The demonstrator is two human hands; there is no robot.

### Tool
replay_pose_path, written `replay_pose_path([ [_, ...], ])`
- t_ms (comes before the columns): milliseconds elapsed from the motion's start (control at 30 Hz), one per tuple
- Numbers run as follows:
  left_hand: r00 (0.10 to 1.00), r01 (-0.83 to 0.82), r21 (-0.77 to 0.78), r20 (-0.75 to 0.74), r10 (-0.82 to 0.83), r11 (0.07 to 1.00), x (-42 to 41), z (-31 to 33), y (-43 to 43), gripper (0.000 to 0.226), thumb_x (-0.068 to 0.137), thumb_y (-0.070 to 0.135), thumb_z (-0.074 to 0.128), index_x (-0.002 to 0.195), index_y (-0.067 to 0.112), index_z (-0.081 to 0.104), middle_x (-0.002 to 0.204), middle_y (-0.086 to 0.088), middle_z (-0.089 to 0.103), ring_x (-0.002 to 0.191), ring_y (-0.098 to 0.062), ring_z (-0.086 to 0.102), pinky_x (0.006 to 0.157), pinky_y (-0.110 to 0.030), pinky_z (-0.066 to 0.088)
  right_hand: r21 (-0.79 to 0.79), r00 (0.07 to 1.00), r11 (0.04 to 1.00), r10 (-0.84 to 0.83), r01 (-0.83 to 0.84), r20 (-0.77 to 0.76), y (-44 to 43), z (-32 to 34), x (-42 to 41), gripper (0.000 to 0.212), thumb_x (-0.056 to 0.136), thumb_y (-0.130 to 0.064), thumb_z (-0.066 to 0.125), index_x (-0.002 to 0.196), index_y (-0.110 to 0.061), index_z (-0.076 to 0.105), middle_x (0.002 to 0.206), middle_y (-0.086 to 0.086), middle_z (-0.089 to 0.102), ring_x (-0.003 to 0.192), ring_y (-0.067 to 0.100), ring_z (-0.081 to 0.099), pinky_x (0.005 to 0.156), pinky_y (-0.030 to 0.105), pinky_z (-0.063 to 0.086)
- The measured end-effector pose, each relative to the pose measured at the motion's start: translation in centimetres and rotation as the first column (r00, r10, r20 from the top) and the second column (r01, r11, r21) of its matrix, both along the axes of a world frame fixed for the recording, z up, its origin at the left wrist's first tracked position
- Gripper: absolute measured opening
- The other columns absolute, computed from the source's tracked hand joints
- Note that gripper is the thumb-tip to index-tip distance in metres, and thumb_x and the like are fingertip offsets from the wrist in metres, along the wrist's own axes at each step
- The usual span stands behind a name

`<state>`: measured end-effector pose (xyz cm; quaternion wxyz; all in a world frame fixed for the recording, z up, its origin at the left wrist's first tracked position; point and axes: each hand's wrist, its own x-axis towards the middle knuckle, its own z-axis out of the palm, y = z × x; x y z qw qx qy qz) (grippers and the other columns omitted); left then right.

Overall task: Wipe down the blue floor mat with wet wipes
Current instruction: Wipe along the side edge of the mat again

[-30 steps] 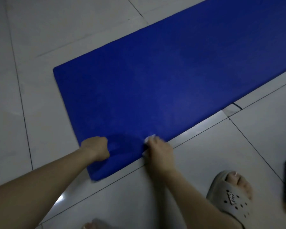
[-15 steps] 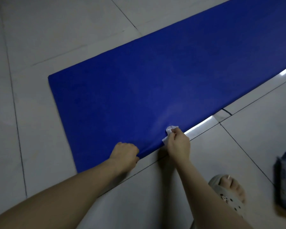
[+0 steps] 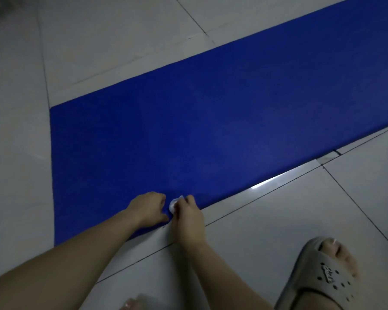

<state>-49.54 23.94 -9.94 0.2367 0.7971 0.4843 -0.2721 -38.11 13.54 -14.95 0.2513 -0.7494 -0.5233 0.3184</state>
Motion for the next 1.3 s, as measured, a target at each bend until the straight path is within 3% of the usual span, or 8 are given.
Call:
replay_pose_path([
  [167,0.996,-0.038,-0.182,-0.081,0.024,0.983,1.5,-0.9,1.1,0.036,0.088,0.046,0.071,0.084,0.024,0.042,0.089,0.003,0.047,0.075,-0.015,0.046,0.067,-0.03,0.041,0.043,0.964,0.984,0.157,-0.17,0.214,0.6,-0.8,1.4,0.019,0.072,-0.018,0.077,0.078,-0.023,0.059,0.077,-0.004,0.053,0.058,0.015,0.053,0.048,0.031,0.045],
  [333,0.986,0.042,-0.257,-0.147,-0.082,0.965,2.3,-0.1,1.9,0.03,0.096,0.042,0.065,0.092,0.024,0.041,0.101,0.002,0.045,0.088,-0.017,0.049,0.077,-0.03,0.044,0.104,0.951,0.987,-0.148,0.124,0.271,0.0,-0.5,10.6,0.013,0.085,-0.022,0.067,0.088,-0.022,0.054,0.087,-0.004,0.059,0.07,0.016,0.056,0.063,0.034,0.049],
  [467,0.979,0.078,-0.229,-0.166,-0.118,0.97,2.3,0.1,1.6,0.033,0.097,0.044,0.063,0.104,0.02,0.041,0.11,-0.002,0.044,0.093,-0.021,0.05,0.081,-0.032,0.043,0.117,0.93,0.965,-0.259,0.236,0.261,-0.6,-0.3,10.0,0.013,0.092,-0.024,0.063,0.089,-0.02,0.051,0.086,-0.002,0.061,0.065,0.015,0.051,0.059,0.03,0.042],
  [567,0.976,0.078,-0.208,-0.184,-0.117,0.975,2.3,0.0,1.4,0.037,0.096,0.047,0.063,0.105,0.02,0.039,0.114,-0.005,0.044,0.095,-0.023,0.048,0.082,-0.034,0.041,0.093,0.977,0.989,-0.13,0.116,0.171,-0.6,-0.7,4.0,0.01,0.086,-0.018,0.064,0.086,-0.022,0.055,0.081,-0.005,0.059,0.064,0.015,0.055,0.059,0.031,0.048],
  [767,0.98,0.057,-0.208,-0.177,-0.095,0.976,2.0,-0.5,1.3,0.034,0.099,0.049,0.056,0.106,0.021,0.039,0.117,-0.004,0.044,0.094,-0.021,0.05,0.082,-0.035,0.043,0.157,0.951,0.968,0.147,-0.194,0.27,-0.2,-1.4,0.5,0.022,0.072,-0.015,0.076,0.072,-0.021,0.056,0.063,-0.004,0.054,0.049,0.015,0.049,0.048,0.029,0.04],
  [933,0.973,0.048,-0.247,-0.205,-0.101,0.968,2.3,-0.3,1.4,0.035,0.098,0.044,0.061,0.109,0.022,0.036,0.115,-0.001,0.038,0.099,-0.021,0.049,0.083,-0.032,0.041,0.097,0.958,0.991,-0.116,0.093,0.262,-0.6,-0.6,11.1,0.012,0.085,-0.02,0.068,0.091,-0.021,0.058,0.09,-0.001,0.064,0.077,0.02,0.061,0.068,0.037,0.051],
  [1133,0.968,0.04,-0.248,-0.23,-0.099,0.968,2.5,-0.6,1.4,0.049,0.098,0.045,0.06,0.133,0.015,0.041,0.131,-0.007,0.041,0.102,-0.022,0.048,0.087,-0.031,0.042,0.131,0.838,0.9,-0.436,0.417,0.329,-0.7,-1.2,14.3,0.014,0.093,-0.018,0.06,0.105,-0.011,0.058,0.095,0.01,0.063,0.074,0.029,0.06,0.062,0.035,0.045],
  [1300,0.963,0.036,-0.238,-0.252,-0.097,0.971,2.7,-0.6,1.5,0.049,0.097,0.047,0.061,0.131,0.016,0.043,0.135,-0.008,0.043,0.103,-0.023,0.051,0.088,-0.034,0.045,0.139,0.977,0.988,-0.098,0.072,0.189,-1.4,-0.8,3.6,0.008,0.096,-0.022,0.061,0.104,-0.022,0.063,0.096,-0.004,0.064,0.078,0.012,0.061,0.07,0.03,0.055],
])
